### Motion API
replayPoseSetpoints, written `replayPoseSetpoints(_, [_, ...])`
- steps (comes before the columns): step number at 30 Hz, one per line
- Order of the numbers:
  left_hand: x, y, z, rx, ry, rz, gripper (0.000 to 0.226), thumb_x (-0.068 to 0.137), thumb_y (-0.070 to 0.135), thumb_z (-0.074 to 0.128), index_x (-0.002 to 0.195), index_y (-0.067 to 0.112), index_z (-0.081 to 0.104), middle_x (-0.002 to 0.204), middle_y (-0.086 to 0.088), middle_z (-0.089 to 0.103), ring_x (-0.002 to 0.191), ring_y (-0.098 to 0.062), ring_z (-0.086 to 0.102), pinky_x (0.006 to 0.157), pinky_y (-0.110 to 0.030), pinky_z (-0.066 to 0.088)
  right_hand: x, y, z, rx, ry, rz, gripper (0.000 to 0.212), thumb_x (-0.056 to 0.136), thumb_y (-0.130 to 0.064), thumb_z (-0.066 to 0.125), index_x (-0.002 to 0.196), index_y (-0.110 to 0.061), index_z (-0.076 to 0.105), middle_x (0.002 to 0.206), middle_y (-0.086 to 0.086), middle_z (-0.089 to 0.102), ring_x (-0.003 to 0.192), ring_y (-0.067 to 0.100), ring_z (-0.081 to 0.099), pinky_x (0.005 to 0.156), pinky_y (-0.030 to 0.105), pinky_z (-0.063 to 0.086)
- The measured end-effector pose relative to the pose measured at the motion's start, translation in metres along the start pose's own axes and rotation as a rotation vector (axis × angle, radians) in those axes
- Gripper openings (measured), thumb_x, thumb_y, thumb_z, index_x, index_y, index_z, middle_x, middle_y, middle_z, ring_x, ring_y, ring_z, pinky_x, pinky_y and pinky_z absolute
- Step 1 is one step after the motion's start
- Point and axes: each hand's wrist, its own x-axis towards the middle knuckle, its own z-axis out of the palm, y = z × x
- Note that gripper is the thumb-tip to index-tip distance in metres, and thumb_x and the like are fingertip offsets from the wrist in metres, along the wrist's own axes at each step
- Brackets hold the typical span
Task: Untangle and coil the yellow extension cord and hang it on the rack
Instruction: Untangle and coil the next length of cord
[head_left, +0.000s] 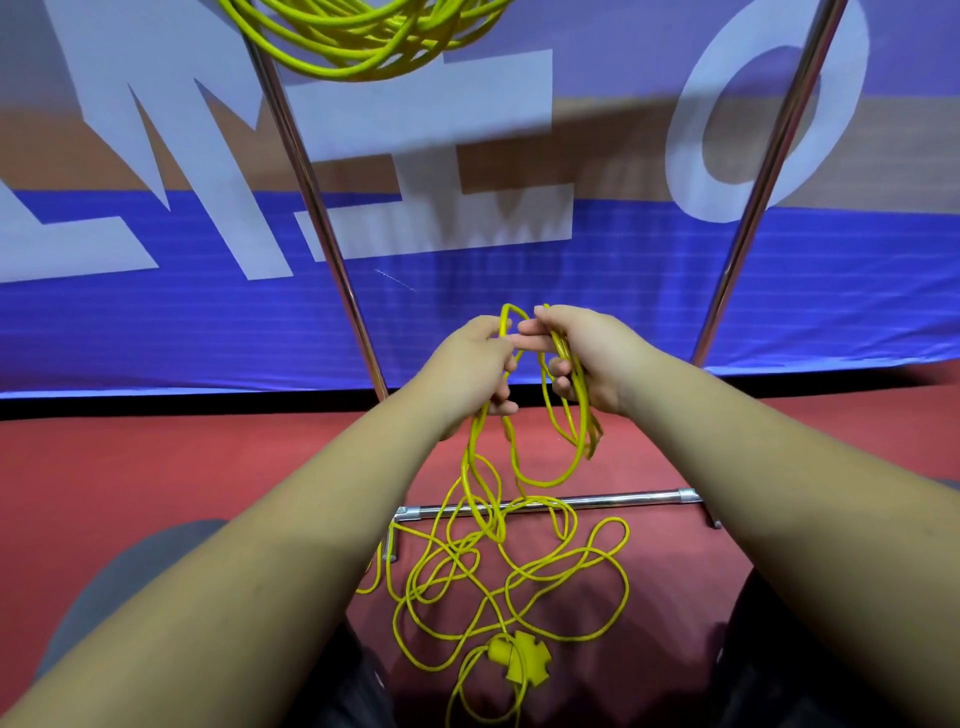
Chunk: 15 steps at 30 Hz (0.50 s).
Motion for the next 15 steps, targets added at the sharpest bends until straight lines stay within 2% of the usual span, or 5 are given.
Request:
replayPoseSetpoints(3, [-0.0026, -0.0059, 0.0, 0.081, -0.1, 0.121, 0.042, 0.107, 0.017, 0.045, 0.141, 0.038, 0.059, 0.089, -0.006, 0.051, 0.058, -0.016, 0.048, 0.064, -0.038, 0.063, 0.0017, -0.0003, 0.0009, 0.025, 0.035, -0.009, 0.041, 0.101, -0.051, 0.062, 0.111, -0.014, 0.074, 0.105, -0.002, 0.082, 0.046, 0.009, 0.039, 0.045, 0.022, 0.039])
replayPoseSetpoints(6, [-0.003, -0.0101, -0.003, 0.179, -0.122, 0.269, 0.052, 0.108, 0.016, 0.05, 0.148, 0.048, 0.05, 0.082, -0.005, 0.047, 0.061, -0.018, 0.055, 0.071, -0.041, 0.065, 0.0033, -0.002, -0.0016, 0.071, 0.057, -0.031, 0.041, 0.094, -0.054, 0.072, 0.104, -0.014, 0.073, 0.103, 0.003, 0.082, 0.048, 0.01, 0.037, 0.044, 0.022, 0.038])
replayPoseSetpoints(8, [-0.003, -0.0105, -0.0045, 0.18, -0.098, 0.318, 0.052, 0.104, 0.012, 0.057, 0.147, 0.04, 0.055, 0.086, -0.006, 0.051, 0.061, -0.019, 0.06, 0.073, -0.048, 0.065, 0.0045, -0.0023, -0.0033, 0.093, 0.06, -0.051, 0.04, 0.09, -0.052, 0.078, 0.1, -0.014, 0.073, 0.102, 0.005, 0.082, 0.049, 0.011, 0.037, 0.043, 0.023, 0.036])
replayPoseSetpoints(11, [-0.0032, -0.0071, -0.006, 0.136, -0.051, 0.3, 0.046, 0.097, 0.01, 0.069, 0.14, 0.025, 0.062, 0.092, -0.012, 0.067, 0.067, -0.021, 0.069, 0.077, -0.053, 0.063, 0.0065, 0.0, -0.0029, 0.084, 0.059, -0.07, 0.036, 0.09, -0.046, 0.08, 0.097, -0.012, 0.072, 0.101, 0.008, 0.081, 0.048, 0.01, 0.038, 0.041, 0.023, 0.031])
replayPoseSetpoints(15, [-0.004, -0.0064, -0.0048, 0.094, -0.11, 0.208, 0.042, 0.091, 0.015, 0.079, 0.124, 0.016, 0.053, 0.088, -0.013, 0.076, 0.069, -0.025, 0.073, 0.07, -0.046, 0.063, 0.0088, 0.0022, -0.0002, 0.058, 0.078, -0.089, 0.022, 0.099, -0.034, 0.071, 0.099, -0.012, 0.068, 0.095, 0.007, 0.081, 0.047, 0.01, 0.039, 0.038, 0.021, 0.03])
